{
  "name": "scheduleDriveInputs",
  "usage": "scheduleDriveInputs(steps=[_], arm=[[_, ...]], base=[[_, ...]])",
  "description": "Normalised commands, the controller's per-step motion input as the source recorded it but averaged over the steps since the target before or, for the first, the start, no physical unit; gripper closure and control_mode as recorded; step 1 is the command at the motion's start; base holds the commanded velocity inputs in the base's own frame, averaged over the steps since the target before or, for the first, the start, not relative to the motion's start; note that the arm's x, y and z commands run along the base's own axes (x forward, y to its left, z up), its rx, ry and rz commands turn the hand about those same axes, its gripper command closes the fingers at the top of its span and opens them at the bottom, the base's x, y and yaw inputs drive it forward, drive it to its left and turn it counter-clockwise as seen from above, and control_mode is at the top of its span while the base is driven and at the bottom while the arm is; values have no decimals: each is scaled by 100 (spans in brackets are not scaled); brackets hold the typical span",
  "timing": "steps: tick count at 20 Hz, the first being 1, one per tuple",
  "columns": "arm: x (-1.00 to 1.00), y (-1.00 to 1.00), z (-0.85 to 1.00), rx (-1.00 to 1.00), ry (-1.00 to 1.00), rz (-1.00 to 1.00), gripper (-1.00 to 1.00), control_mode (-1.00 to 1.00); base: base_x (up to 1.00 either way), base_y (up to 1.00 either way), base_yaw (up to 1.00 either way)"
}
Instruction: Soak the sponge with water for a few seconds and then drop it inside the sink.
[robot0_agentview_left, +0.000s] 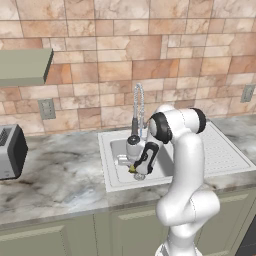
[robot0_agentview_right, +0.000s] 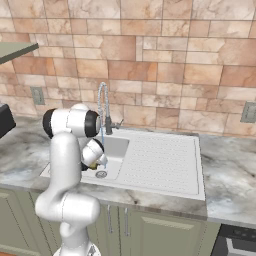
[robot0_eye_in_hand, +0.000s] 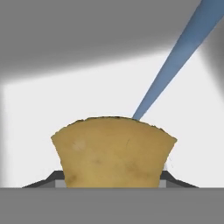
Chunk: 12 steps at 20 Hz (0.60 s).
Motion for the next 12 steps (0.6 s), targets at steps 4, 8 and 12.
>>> scheduleDriveInputs(steps=[4, 8, 12], arm=[[25, 0, -13, -6, 0, 0, 100, -100], [19, 0, -16, -5, 0, 0, 100, -100], [11, 0, -21, -2, 0, 0, 100, -100]], base=[[0, 0, 0], [0, 0, 0], [0, 0, 0]])
